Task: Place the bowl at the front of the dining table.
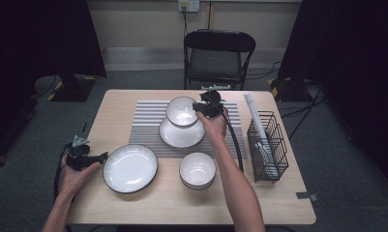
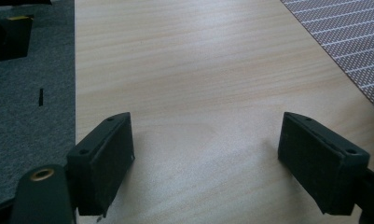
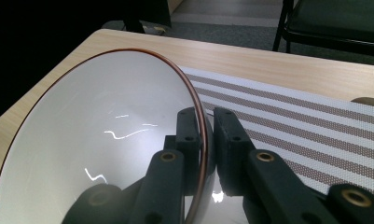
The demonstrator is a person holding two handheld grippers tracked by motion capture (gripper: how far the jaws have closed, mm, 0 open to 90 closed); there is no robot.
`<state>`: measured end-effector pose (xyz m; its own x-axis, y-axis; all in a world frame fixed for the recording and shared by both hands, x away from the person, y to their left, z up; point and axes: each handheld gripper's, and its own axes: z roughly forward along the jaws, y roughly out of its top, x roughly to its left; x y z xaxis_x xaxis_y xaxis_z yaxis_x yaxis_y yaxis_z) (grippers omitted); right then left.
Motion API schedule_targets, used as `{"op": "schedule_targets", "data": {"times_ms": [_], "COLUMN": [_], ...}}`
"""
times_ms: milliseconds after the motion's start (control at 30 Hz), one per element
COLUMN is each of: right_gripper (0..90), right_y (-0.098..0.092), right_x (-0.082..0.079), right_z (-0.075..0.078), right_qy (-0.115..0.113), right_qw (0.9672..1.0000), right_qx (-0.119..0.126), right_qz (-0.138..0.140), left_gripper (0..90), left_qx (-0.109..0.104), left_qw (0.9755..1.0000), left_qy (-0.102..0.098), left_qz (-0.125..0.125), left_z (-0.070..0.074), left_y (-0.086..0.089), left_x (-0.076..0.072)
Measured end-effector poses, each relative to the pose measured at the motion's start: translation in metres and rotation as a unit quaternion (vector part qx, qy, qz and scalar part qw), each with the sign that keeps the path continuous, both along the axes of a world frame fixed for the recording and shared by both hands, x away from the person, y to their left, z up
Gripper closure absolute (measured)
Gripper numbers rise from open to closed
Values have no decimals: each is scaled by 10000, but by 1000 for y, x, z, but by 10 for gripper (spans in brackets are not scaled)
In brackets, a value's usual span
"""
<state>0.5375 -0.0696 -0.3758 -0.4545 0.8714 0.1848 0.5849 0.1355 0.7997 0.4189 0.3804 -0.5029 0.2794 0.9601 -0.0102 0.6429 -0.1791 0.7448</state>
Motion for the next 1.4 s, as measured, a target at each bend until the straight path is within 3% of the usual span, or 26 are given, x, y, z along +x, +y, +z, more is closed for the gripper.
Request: {"op": "schedule_targets", "data": {"times_ms": [700, 1400], "right_gripper": [814, 814], "right_y": [5, 5], "right_x": [25, 37], "right_z": [-17, -39], "right_qy": [358, 696], "right_qw": [9989, 9968], "right_qx": [-205, -267], "right_qz": [-229, -301], "left_gripper": [177, 177], "left_qx": [1, 2], "left_qw": [10000, 10000], "left_qy": [5, 5], "left_qz": [-9, -13], "left_z": [0, 0], "left_y": [0, 0], "left_x": [0, 0]}}
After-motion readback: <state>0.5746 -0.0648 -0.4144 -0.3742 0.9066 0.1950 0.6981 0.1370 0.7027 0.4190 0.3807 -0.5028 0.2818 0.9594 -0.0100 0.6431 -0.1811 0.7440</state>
